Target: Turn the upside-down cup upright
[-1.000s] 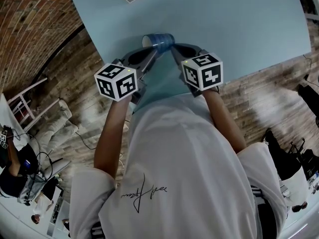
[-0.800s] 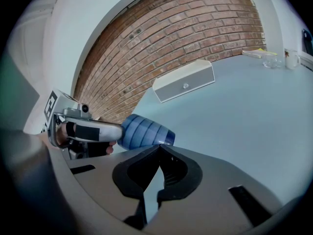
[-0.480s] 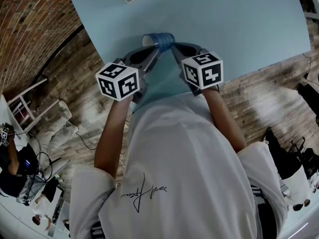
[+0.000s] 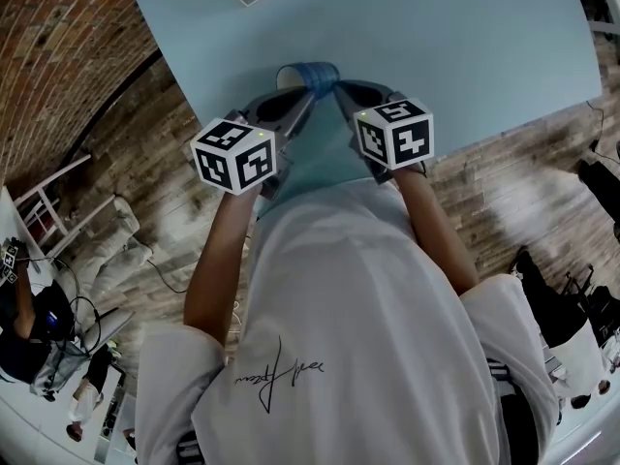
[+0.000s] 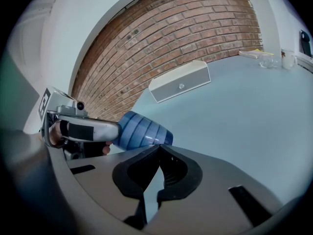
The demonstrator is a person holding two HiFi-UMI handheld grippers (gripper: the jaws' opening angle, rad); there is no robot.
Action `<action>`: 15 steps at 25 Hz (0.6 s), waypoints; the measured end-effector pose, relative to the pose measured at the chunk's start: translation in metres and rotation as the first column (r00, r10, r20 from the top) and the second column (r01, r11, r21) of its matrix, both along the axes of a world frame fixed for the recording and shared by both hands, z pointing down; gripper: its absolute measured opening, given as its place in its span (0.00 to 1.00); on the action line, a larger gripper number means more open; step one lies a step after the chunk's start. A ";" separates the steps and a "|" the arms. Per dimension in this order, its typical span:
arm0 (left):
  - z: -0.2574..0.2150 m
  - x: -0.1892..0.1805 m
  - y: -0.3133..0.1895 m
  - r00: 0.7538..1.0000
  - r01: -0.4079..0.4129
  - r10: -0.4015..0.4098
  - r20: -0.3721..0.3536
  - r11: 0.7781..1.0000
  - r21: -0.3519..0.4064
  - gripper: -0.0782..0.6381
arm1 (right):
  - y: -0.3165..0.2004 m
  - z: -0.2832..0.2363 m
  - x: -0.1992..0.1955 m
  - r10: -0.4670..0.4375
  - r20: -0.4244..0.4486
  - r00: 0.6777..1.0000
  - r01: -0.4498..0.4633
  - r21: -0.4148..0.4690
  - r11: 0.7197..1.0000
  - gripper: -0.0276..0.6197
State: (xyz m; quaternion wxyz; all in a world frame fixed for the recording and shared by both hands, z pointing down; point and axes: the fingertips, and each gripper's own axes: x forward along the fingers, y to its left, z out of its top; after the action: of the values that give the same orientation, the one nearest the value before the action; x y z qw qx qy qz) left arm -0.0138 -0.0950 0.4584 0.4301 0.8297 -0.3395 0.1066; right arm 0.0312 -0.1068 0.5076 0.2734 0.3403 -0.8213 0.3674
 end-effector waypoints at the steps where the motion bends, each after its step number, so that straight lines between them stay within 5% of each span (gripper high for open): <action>1: 0.000 0.001 -0.001 1.000 0.001 -0.001 0.000 1.000 0.002 0.15 | 0.000 0.000 0.001 0.002 0.000 1.000 -0.002 0.000 1.000 0.07; 15: -0.004 0.013 -0.006 1.000 0.000 0.000 0.006 1.000 0.019 0.15 | -0.004 0.002 0.009 0.024 -0.006 1.000 -0.024 0.000 1.000 0.07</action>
State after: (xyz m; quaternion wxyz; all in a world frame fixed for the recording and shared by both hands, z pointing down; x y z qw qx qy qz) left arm -0.0006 -0.1008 0.4543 0.4213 0.8334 -0.3418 0.1059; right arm 0.0402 -0.1106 0.5092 0.2713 0.3513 -0.8162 0.3699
